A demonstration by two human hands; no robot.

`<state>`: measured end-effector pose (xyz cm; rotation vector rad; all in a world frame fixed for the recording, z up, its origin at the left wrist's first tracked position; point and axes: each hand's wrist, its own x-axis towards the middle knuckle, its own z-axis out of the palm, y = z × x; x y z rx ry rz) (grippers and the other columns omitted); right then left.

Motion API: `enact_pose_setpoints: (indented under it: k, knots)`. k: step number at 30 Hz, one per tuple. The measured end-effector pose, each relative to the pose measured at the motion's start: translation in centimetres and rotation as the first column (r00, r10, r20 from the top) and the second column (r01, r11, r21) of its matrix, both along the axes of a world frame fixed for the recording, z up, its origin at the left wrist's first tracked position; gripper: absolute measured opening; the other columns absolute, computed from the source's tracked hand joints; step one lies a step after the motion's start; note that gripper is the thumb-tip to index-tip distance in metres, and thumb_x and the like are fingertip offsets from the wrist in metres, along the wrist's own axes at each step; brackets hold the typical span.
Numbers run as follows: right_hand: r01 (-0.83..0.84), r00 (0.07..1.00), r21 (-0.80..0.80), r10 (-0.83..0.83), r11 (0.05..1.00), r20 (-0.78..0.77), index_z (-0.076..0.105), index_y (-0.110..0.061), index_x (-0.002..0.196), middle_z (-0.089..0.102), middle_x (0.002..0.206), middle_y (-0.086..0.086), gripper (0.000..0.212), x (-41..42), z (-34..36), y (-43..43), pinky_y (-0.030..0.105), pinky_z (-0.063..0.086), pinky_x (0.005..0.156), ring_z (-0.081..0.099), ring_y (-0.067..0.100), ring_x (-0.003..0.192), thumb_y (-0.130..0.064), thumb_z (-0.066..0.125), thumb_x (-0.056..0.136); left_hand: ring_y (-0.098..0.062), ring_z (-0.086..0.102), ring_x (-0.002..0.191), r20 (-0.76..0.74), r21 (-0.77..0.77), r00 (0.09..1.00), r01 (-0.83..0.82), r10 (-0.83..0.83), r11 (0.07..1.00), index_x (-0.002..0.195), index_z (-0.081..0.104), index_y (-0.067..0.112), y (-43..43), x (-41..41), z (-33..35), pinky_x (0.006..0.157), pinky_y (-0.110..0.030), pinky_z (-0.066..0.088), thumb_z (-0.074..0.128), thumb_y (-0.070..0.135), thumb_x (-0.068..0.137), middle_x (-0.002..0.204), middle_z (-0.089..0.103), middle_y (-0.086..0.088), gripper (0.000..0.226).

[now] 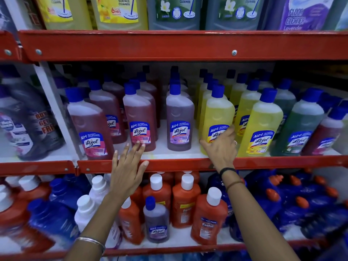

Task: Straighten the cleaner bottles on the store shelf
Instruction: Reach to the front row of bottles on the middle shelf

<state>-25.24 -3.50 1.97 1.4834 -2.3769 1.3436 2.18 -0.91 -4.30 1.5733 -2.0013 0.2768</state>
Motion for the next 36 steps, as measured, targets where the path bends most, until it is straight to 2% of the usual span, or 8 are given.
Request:
enact_pose_setpoints:
  k: [14, 16, 19, 22, 26, 30, 33, 36]
  knots:
    - [-0.04, 0.999, -0.046, 0.04, 0.998, 0.003, 0.012, -0.002, 0.144, 0.044, 0.13, 0.025, 0.112, -0.2, -0.8, 3.3, 0.049, 0.048, 0.086, 0.05, 0.046, 0.114, -0.049, 0.077, 0.065, -0.024, 0.025, 0.142, -0.011, 0.009, 1.0, 0.023, -0.023, 1.0, 0.145, 0.03, 0.024, 0.5, 0.5, 0.0, 0.113, -0.053, 0.014, 0.009, 0.06, 0.094, 0.151, 0.039, -0.001, 0.066]
    - [-0.039, 0.999, -0.113, 0.042, 0.993, 0.021, 0.016, -0.003, 0.142, 0.042, 0.129, 0.026, 0.109, 0.0, -1.4, 3.5, 0.05, 0.049, 0.087, 0.05, 0.045, 0.111, -0.048, 0.078, 0.064, -0.024, 0.024, 0.143, -0.007, 0.011, 1.0, 0.023, -0.023, 1.0, 0.146, 0.029, 0.025, 0.7, 0.9, 0.0, 0.113, -0.052, 0.015, 0.009, 0.06, 0.094, 0.152, 0.037, -0.001, 0.066]
    - [-0.051, 0.996, -0.351, 0.071, 0.935, 0.046, 0.029, -0.002, 0.135, 0.032, 0.136, 0.025, 0.089, 1.5, -3.3, 4.8, 0.052, 0.044, 0.099, 0.038, 0.038, 0.125, -0.038, 0.077, 0.07, -0.024, 0.021, 0.144, 0.006, 0.019, 1.0, 0.0, 0.0, 1.0, 0.146, 0.027, 0.027, 0.9, 1.8, -0.5, 0.114, -0.05, 0.011, 0.012, 0.059, 0.094, 0.153, 0.033, -0.002, 0.063]
    - [-0.226, 0.967, -0.479, 0.254, 0.848, -0.007, 0.038, -0.005, 0.128, 0.033, 0.134, 0.02, 0.067, 4.5, -4.3, 5.9, 0.041, 0.037, 0.108, 0.035, 0.026, 0.127, -0.029, 0.072, 0.076, -0.022, 0.015, 0.145, 0.024, 0.02, 1.0, -0.004, 0.003, 1.0, 0.147, 0.023, 0.029, 0.9, 2.6, -1.3, 0.114, -0.049, 0.008, 0.015, 0.058, 0.094, 0.156, 0.027, -0.001, 0.061]
    - [-0.342, 0.933, -0.388, 0.36, 0.856, -0.028, 0.035, -0.003, 0.131, 0.035, 0.134, 0.018, 0.073, 7.4, -3.1, 4.6, 0.028, 0.036, 0.104, 0.039, 0.027, 0.124, -0.03, 0.074, 0.075, -0.021, 0.011, 0.145, 0.038, 0.026, 0.999, 0.011, -0.012, 1.0, 0.148, 0.019, 0.03, 1.0, 1.9, -1.6, 0.114, -0.048, 0.007, 0.012, 0.06, 0.094, 0.157, 0.023, -0.001, 0.061]
    - [-0.155, 0.986, -0.214, 0.163, 0.964, 0.02, 0.03, 0.002, 0.135, 0.039, 0.132, 0.023, 0.098, 8.1, -0.9, 0.8, 0.039, 0.04, 0.1, 0.042, 0.037, 0.121, -0.043, 0.079, 0.063, -0.02, 0.011, 0.145, 0.042, 0.03, 0.999, 0.027, -0.029, 0.999, 0.148, 0.02, 0.03, 1.5, 1.0, -1.5, 0.114, -0.045, 0.003, 0.011, 0.061, 0.095, 0.157, 0.024, -0.001, 0.062]
    - [-0.099, 0.994, -0.104, 0.104, 0.99, 0.046, 0.029, 0.003, 0.135, 0.042, 0.129, 0.025, 0.114, 12.0, 0.1, -2.3, 0.042, 0.042, 0.097, 0.046, 0.039, 0.117, -0.056, 0.08, 0.053, -0.021, 0.012, 0.145, 0.03, 0.038, 1.0, -0.006, 0.005, 0.999, 0.148, 0.019, 0.03, 0.7, 4.2, -1.7, 0.114, -0.043, 0.0, 0.013, 0.06, 0.095, 0.156, 0.026, -0.002, 0.061]
    - [-0.016, 0.999, -0.078, 0.018, 0.997, 0.027, 0.031, 0.004, 0.133, 0.046, 0.125, 0.025, 0.116, 11.8, 0.3, -3.0, 0.041, 0.047, 0.09, 0.05, 0.04, 0.111, -0.064, 0.078, 0.051, -0.022, 0.012, 0.145, 0.03, 0.026, 1.0, 0.004, -0.005, 1.0, 0.148, 0.019, 0.029, 0.8, 3.6, -1.6, 0.115, -0.039, -0.005, 0.019, 0.058, 0.095, 0.156, 0.026, -0.002, 0.06]
